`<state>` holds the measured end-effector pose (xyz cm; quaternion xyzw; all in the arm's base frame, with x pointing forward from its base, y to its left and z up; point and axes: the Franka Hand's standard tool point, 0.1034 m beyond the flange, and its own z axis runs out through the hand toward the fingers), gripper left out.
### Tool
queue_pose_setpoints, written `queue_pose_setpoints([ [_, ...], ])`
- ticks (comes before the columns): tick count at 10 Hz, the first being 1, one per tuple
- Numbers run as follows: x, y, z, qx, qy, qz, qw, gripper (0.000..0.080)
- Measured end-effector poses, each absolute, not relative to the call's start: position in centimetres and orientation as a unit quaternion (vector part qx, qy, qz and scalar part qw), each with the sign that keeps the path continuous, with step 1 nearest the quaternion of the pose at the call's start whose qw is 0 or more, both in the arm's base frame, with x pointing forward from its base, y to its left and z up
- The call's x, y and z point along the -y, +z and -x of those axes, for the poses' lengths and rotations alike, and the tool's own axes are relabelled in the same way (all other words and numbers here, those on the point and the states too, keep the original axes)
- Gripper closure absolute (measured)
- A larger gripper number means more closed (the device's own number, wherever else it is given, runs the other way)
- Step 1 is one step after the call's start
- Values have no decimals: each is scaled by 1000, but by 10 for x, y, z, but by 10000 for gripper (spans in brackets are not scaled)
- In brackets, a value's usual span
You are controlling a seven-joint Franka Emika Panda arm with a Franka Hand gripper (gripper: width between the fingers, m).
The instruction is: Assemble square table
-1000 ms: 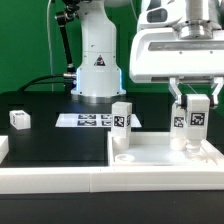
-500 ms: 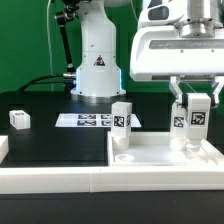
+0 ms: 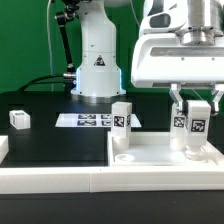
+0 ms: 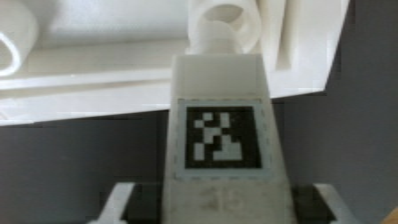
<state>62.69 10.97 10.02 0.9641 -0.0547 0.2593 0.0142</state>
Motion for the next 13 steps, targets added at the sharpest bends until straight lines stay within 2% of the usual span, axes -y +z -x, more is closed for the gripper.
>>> queue_pose_setpoints([
  [8, -117, 89, -623, 47, 256, -965, 16, 509],
  [13, -120, 89, -624, 40, 287, -957, 14, 509],
])
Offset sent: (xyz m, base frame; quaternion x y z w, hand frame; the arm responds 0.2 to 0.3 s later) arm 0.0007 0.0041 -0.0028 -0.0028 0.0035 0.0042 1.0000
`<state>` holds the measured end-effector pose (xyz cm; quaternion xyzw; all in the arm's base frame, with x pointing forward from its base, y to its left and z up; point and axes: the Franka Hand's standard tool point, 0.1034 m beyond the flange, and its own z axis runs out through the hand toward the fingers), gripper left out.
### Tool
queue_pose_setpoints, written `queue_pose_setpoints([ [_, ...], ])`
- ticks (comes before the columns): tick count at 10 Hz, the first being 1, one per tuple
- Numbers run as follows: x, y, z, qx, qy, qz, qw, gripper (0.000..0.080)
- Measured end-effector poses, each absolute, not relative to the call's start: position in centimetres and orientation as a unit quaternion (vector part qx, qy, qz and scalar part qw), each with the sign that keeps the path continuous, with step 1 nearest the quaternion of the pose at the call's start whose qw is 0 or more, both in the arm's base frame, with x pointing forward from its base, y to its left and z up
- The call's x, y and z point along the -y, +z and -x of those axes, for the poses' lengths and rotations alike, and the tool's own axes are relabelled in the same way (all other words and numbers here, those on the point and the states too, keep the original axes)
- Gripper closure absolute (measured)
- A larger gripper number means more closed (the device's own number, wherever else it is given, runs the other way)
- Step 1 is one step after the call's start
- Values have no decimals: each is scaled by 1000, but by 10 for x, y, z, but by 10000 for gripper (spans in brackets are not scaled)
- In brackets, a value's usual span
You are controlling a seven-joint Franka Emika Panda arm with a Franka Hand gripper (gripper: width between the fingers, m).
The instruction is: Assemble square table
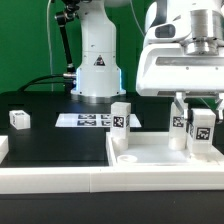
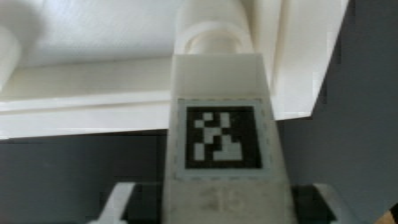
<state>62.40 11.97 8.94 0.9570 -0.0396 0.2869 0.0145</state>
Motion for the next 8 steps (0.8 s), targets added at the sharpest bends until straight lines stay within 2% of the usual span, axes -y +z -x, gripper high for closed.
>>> queue_pose_setpoints([
  [8, -119, 90, -625, 27, 301, -953, 18, 509],
])
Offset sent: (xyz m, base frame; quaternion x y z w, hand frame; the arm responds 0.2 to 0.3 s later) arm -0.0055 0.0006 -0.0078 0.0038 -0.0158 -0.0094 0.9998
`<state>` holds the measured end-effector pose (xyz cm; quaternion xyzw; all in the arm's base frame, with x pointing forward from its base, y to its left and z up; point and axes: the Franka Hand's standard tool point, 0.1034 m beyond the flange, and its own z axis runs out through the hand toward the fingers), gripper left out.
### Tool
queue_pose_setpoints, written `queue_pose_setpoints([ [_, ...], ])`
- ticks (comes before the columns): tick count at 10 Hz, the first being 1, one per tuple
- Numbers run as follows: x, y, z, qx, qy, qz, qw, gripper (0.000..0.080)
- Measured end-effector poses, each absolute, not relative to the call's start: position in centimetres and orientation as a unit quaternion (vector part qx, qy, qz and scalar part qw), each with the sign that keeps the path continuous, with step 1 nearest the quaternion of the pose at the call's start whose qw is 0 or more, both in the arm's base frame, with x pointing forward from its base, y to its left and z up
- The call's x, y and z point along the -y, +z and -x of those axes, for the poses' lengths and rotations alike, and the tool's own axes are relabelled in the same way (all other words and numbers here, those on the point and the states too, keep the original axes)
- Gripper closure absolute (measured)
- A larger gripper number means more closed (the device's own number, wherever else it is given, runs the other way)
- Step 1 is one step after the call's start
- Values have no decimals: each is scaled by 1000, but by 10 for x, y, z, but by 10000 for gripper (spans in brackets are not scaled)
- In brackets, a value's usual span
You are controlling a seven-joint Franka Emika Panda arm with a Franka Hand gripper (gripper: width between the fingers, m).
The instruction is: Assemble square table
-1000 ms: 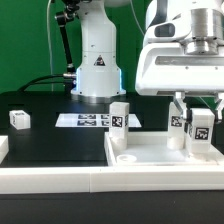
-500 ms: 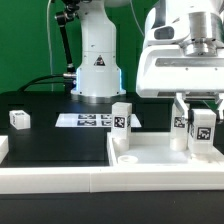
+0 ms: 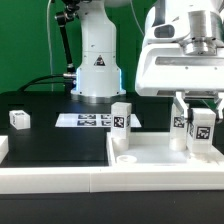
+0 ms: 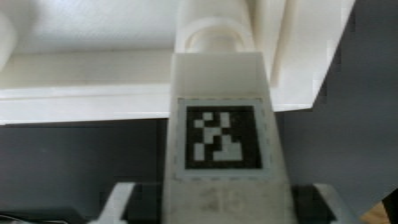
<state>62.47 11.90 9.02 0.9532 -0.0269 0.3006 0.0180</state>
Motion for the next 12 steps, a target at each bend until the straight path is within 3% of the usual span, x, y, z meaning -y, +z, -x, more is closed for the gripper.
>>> queue_pose_setpoints([
  [10, -122, 89, -625, 20, 328, -944, 22, 509],
  [11, -122, 89, -624, 18, 326, -945, 24, 436],
  [12, -122, 88, -624, 16, 326, -945, 24, 436],
])
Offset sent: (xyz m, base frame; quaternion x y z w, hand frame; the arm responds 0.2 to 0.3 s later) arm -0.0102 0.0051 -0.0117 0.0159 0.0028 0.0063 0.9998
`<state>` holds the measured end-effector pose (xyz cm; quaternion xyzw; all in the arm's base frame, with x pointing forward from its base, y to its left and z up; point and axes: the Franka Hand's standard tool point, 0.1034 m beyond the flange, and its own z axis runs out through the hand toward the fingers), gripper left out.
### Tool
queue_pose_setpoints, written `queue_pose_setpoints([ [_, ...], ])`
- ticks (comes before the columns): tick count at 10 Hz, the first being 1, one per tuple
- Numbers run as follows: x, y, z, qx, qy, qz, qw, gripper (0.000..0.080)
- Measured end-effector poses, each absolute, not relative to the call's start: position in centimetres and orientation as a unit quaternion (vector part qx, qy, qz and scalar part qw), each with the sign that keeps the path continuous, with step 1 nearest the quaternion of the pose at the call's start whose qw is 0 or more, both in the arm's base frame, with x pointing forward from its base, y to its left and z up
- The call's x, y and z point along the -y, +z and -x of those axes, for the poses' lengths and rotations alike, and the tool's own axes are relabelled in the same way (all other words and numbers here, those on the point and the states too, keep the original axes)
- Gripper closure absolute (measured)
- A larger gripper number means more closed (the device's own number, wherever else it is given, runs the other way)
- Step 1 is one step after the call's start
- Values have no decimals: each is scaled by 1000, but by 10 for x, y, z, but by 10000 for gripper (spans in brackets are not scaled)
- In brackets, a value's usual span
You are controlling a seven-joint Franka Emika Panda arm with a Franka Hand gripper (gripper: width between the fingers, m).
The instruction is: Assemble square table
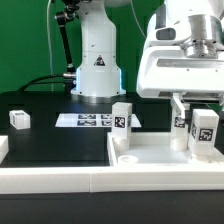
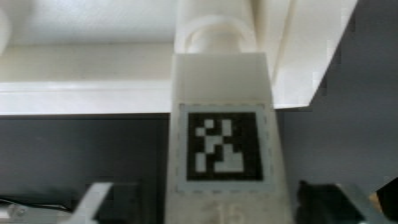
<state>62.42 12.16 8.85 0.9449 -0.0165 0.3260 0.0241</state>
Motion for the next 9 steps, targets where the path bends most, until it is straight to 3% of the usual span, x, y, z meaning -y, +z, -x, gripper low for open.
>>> queue_pose_setpoints([
  [1, -122, 88, -624, 15, 326, -945, 25, 237],
  [2, -122, 88, -624, 15, 326, -945, 25, 177],
  [7, -121, 89, -624, 7, 325, -945, 27, 150],
  [9, -121, 106, -627, 5, 314, -949, 23, 150],
])
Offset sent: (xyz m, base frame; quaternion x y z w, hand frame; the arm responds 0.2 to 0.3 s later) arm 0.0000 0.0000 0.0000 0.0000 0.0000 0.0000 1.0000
